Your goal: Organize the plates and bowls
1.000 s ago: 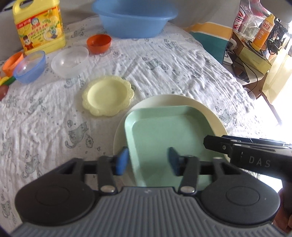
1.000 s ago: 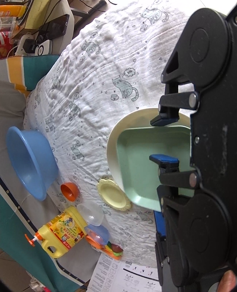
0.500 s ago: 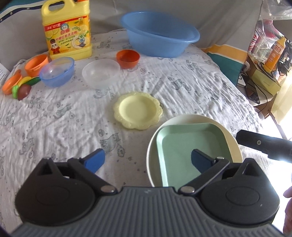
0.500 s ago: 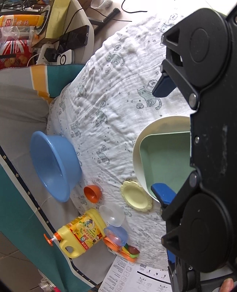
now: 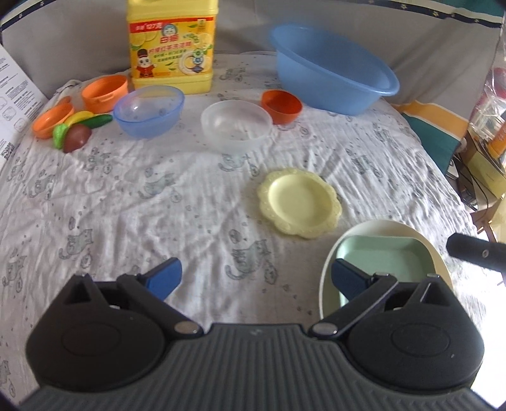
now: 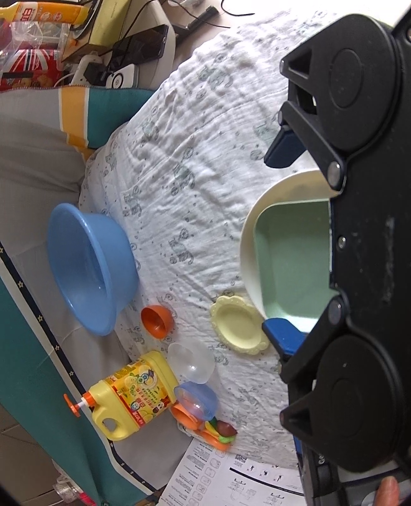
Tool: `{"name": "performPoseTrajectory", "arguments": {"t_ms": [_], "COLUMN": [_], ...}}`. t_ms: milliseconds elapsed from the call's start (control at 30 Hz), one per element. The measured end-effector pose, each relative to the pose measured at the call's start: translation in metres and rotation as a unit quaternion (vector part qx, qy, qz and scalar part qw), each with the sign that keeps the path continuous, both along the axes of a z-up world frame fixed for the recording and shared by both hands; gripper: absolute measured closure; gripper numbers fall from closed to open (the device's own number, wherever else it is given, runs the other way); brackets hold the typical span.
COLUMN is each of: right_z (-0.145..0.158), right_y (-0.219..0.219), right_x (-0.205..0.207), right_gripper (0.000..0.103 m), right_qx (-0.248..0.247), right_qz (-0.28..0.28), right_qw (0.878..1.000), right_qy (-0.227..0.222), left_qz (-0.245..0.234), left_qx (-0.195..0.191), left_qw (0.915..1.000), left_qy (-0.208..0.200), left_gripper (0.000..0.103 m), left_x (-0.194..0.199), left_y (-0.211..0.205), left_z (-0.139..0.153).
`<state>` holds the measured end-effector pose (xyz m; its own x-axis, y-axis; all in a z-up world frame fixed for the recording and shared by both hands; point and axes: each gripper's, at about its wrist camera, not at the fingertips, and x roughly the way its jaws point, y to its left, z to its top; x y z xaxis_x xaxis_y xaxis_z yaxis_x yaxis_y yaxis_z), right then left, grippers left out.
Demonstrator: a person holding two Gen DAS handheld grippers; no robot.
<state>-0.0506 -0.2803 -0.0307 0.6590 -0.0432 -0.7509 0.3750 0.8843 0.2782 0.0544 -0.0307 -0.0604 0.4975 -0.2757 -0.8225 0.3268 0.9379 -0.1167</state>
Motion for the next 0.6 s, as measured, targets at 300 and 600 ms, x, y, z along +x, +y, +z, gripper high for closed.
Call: {"name": "performPoseTrajectory", "arguments": {"t_ms": [300,600], "right_z": [0.003,-0.024], "right_y": [0.004,0.013], "right_x": [0.062,0.112], "right_gripper": [0.001,0.023], "right_qx": [0.015,0.042], "right_qz": [0.021,0.041], "right_qw": [1.0,0.998], "right_qy": [0.0,0.02], "left_qz": [0.0,-0.024], "left_qx": [0.001,-0.009], "left_qw": [0.9999,0.9997], "left_qy": [-0.011,-0.002], "left_gripper": [0.0,0.001], "left_x": [0.029,0.052], "left_y": [0.001,-0.013], "left_z": [-0.01,-0.023]}}
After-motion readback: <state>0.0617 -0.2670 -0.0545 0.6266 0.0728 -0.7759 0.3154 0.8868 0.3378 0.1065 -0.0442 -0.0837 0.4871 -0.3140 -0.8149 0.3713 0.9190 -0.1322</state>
